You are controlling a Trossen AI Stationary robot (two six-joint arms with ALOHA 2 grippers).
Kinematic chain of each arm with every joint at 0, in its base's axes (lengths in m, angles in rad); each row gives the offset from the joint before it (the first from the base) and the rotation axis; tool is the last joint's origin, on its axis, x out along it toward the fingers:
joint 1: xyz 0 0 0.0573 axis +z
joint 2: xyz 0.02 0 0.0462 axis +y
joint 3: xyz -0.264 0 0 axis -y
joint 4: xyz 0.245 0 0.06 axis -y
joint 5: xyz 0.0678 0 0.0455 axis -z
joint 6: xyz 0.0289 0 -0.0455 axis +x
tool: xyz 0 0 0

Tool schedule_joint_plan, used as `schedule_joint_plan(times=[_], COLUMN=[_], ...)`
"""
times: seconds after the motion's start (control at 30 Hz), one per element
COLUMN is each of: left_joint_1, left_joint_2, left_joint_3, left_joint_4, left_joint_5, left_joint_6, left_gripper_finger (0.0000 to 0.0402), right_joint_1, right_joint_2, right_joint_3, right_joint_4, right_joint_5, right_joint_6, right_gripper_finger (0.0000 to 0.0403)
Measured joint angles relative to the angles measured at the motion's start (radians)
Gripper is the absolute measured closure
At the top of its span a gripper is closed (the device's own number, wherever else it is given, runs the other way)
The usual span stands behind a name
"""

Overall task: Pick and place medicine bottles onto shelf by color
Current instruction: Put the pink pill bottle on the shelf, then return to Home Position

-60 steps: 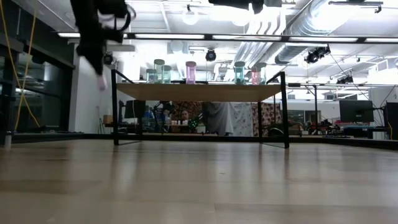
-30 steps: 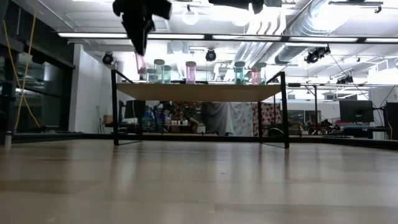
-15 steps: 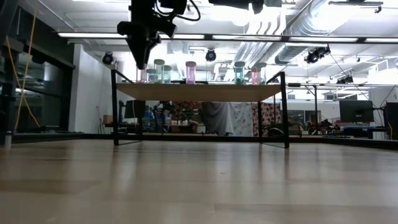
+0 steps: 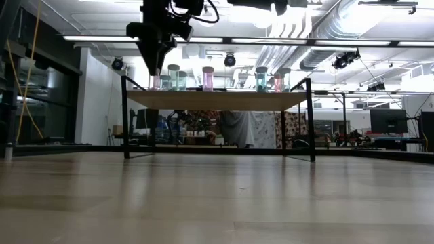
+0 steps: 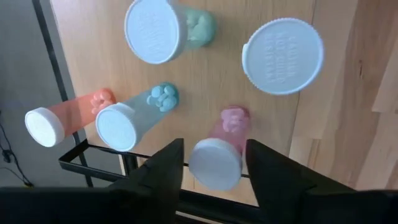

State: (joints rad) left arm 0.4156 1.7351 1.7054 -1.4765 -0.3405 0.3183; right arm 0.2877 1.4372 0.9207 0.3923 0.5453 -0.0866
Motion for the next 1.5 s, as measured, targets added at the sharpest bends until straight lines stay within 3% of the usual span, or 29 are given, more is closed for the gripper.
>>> schedule_joint_plan(times=[0.3,0.47,0.67,0.77,0.93,1.03,1.17,1.37,1.5], left_joint_1=[0.0,0.0,-0.007,-0.011,-0.025,-0.052,-0.12,-0.236,-0.302], left_joint_2=[-0.001,-0.001,-0.005,-0.055,-0.209,-0.344,-0.551,-0.896,-1.075], left_joint_3=[0.0,0.016,0.142,0.188,0.161,0.069,-0.157,-0.641,-0.985], left_joint_4=[0.0,-0.028,-0.09,-0.065,0.111,0.267,0.5,0.924,1.302], left_joint_5=[-0.015,-0.058,-0.097,-0.047,0.087,0.12,0.129,0.124,0.122], left_joint_6=[0.0,-0.001,-0.055,-0.109,-0.197,-0.227,-0.237,-0.263,-0.255], left_gripper_finger=[0.0166,0.0153,0.0151,0.0151,0.0151,0.0153,0.0162,0.0177,0.0186], right_joint_1=[0.0,0.0,0.0,0.0,0.0,0.0,0.0,0.0,0.0], right_joint_2=[0.0,0.0,0.0,0.0,0.0,0.0,0.0,0.0,0.0], right_joint_3=[0.0,0.0,0.0,0.0,0.0,0.0,0.0,0.0,0.0], right_joint_4=[0.0,0.0,0.0,-0.001,-0.007,-0.008,-0.008,-0.008,-0.008], right_joint_5=[0.0,0.0,0.0,0.0,0.0,0.0,0.0,0.0,0.0], right_joint_6=[0.0,-0.002,-0.011,-0.008,-0.001,-0.001,0.0,0.0,-0.001], right_gripper_finger=[0.0191,0.0191,0.0191,0.0191,0.0191,0.0191,0.0191,0.0191,0.0191])
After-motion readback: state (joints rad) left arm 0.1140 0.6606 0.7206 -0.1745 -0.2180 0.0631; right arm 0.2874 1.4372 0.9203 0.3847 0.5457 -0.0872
